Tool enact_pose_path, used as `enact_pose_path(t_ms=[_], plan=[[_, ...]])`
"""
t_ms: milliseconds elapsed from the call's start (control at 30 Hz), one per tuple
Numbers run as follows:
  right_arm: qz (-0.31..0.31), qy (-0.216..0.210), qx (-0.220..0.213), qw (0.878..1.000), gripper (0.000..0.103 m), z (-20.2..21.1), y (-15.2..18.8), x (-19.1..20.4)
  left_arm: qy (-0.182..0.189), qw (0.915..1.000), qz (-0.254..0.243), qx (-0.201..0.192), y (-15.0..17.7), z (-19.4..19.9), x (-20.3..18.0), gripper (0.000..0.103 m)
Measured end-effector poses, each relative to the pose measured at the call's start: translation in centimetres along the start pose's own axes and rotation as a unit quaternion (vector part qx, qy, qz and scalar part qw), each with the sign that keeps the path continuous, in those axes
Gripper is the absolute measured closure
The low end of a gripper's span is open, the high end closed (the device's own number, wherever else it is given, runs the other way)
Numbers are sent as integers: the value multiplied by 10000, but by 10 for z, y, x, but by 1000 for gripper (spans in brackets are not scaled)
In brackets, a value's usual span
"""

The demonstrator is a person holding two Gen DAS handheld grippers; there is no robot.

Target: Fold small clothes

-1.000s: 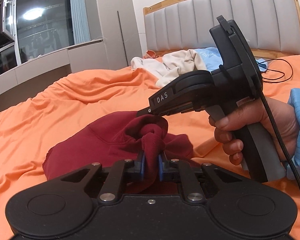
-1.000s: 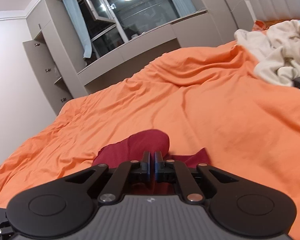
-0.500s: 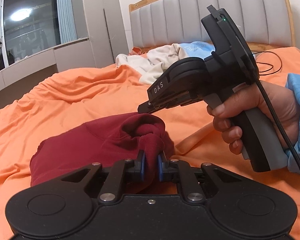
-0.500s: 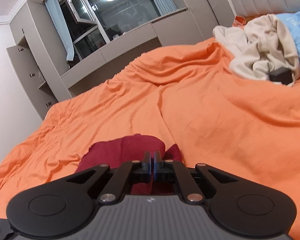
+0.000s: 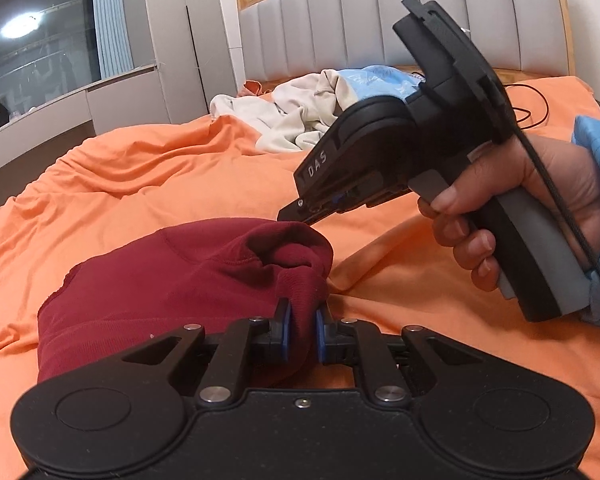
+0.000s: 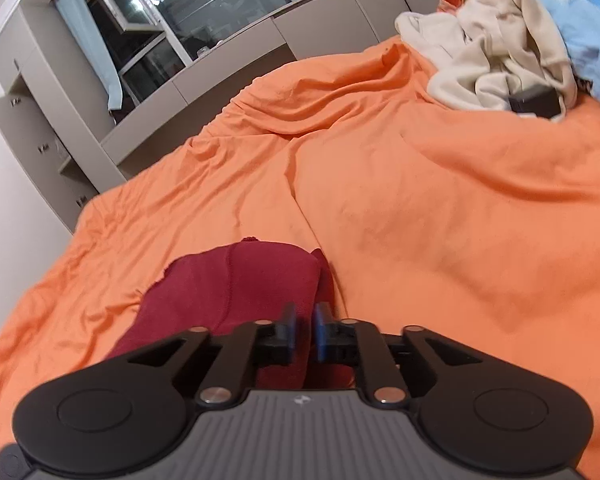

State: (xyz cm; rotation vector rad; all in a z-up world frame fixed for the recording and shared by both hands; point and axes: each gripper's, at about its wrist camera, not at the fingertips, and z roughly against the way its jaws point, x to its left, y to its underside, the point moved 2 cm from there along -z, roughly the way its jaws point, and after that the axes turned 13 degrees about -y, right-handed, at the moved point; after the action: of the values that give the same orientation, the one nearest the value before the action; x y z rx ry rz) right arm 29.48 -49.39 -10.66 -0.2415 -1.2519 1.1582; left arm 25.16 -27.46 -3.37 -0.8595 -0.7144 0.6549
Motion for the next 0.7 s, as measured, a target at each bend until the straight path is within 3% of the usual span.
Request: enact_pose_path(t_ms=[300, 367, 400, 433, 467, 567, 633, 700], plan=[[-687, -525, 254, 9959, 63, -6, 3, -14, -10, 9999, -152, 17, 4, -1, -6, 88], [-781, -630, 281, 9946, 63, -7, 2, -15, 19, 9999, -155, 7, 4, 0, -7, 83], [-756, -630, 296, 9947, 71, -7, 2, -15, 51, 9999, -144, 11, 2, -1, -6, 78], [-658, -581, 330, 9956, 93, -7, 2, -13, 98, 9999, -116, 21, 1, -1, -5, 71], [-524, -511, 375, 9966, 97, -8, 2, -11, 150, 9999, -65, 34, 0, 0, -4, 69], [-18, -247, 431, 9988, 99, -10, 6, -1, 276, 9994, 188, 95, -2, 5, 4, 57], [130, -182, 402, 9989, 100, -9, 7, 2, 351, 9983, 439, 135, -4, 10, 11, 38], [191, -124, 333, 9992, 100, -6, 6, 4, 370, 9966, 717, 147, -7, 15, 21, 27]])
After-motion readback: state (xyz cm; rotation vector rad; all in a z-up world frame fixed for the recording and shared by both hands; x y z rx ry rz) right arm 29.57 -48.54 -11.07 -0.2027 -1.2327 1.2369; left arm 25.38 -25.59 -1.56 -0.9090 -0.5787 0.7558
